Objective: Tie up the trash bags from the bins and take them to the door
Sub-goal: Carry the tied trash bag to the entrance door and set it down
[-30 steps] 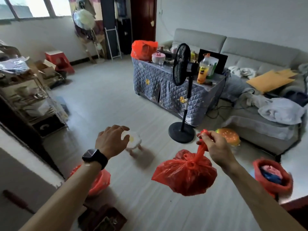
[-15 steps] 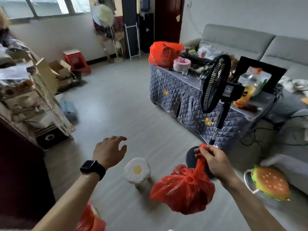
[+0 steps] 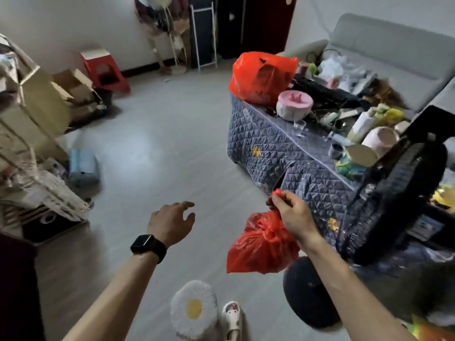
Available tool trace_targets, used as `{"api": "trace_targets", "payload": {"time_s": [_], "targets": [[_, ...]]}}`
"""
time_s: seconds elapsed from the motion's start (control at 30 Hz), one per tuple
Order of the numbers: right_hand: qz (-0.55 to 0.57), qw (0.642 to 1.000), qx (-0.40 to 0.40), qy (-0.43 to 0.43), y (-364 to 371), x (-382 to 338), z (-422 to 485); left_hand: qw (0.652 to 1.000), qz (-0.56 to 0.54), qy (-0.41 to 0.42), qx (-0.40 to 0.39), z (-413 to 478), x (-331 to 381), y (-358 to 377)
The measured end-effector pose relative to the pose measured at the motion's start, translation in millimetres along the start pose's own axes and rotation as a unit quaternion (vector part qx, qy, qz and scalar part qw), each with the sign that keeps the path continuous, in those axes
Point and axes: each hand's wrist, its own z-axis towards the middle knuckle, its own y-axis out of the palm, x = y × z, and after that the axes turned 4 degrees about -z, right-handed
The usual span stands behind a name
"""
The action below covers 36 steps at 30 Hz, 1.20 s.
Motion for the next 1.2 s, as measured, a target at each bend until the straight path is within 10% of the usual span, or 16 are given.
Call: {"api": "trace_targets", "payload": {"time_s": [0.77, 1.2], "targets": [[0.042, 0.981, -0.187, -0.039, 241.9, -232.5, 691.9, 0.987, -0.005, -0.146, 0.066, 631.3, -75.6, -182.2], [0.055, 0.991, -0.116, -0.031, 374.8, -374.9, 1046.8, 0.996, 0.024, -0.085, 0.033, 1055.0, -164.0, -299.3]]}}
